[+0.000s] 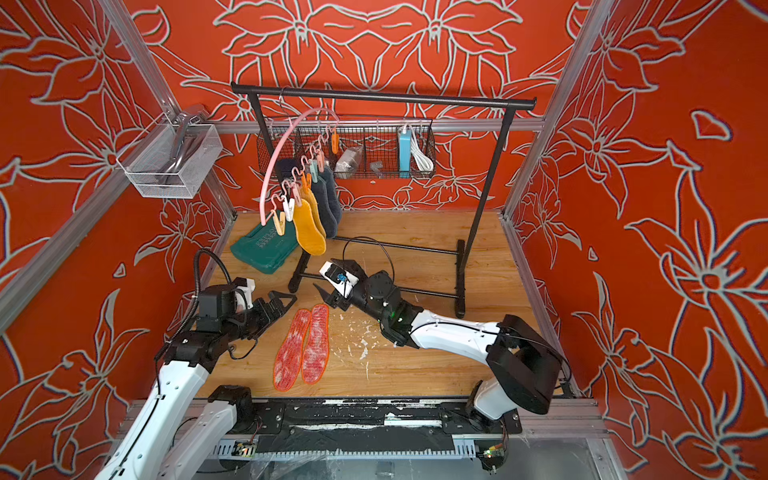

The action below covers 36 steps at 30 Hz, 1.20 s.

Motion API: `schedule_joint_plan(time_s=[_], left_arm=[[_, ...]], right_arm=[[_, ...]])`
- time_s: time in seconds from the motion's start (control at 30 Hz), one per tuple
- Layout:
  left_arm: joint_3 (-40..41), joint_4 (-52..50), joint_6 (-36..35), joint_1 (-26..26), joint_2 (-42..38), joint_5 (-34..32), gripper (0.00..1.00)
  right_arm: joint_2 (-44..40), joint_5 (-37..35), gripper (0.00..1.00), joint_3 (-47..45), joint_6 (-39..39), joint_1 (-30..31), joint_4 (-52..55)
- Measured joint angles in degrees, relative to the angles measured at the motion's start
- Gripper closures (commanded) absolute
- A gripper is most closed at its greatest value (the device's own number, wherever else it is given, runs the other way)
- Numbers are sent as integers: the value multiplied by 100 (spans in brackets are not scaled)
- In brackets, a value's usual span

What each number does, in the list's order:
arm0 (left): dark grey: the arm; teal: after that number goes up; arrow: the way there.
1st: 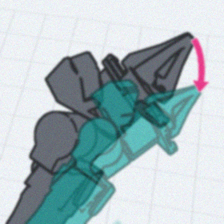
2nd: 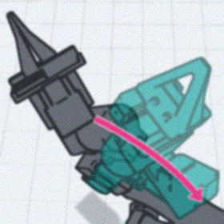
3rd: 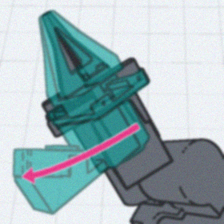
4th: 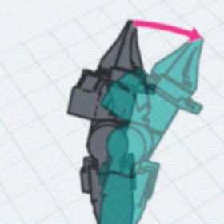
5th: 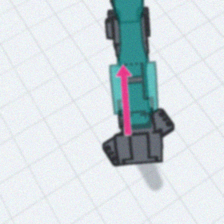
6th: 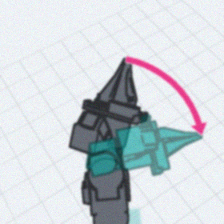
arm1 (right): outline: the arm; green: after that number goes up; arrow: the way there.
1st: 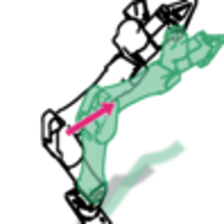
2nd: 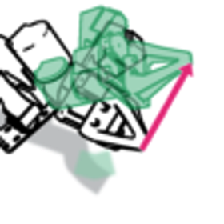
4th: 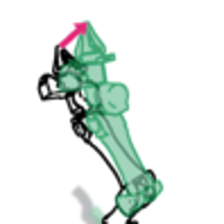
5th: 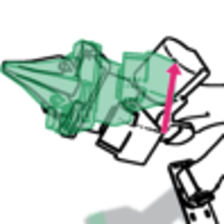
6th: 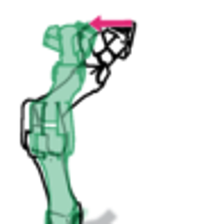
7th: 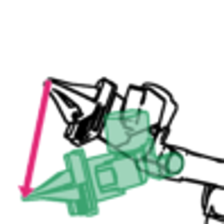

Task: Take the shoe insoles off the hanger
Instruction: Remove the insole from the hanger.

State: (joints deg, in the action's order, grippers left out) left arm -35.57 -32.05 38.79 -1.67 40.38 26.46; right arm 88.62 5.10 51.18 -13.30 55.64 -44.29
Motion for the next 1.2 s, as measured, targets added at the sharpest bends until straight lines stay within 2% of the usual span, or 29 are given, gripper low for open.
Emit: schedule_joint_plan(time_s=[0.17, 0.3, 0.7, 0.97, 1.2], left_arm=[[11, 31, 50, -385, -103, 492, 2], [114, 127, 181, -481, -289, 793, 2], [376, 76, 328, -509, -656, 1117, 2], [566, 59, 431, -511, -885, 1246, 2], [623, 15, 435, -514, -911, 1331, 2]], right_arm=[[651, 573, 23, 699, -133, -352, -315], [1084, 901, 23, 1309, -125, -570, -356], [2247, 1010, 24, 2527, -35, -883, -315], [2629, 949, 23, 2927, -286, -986, -35], [2959, 1499, 29, 3355, -129, -1038, 343]])
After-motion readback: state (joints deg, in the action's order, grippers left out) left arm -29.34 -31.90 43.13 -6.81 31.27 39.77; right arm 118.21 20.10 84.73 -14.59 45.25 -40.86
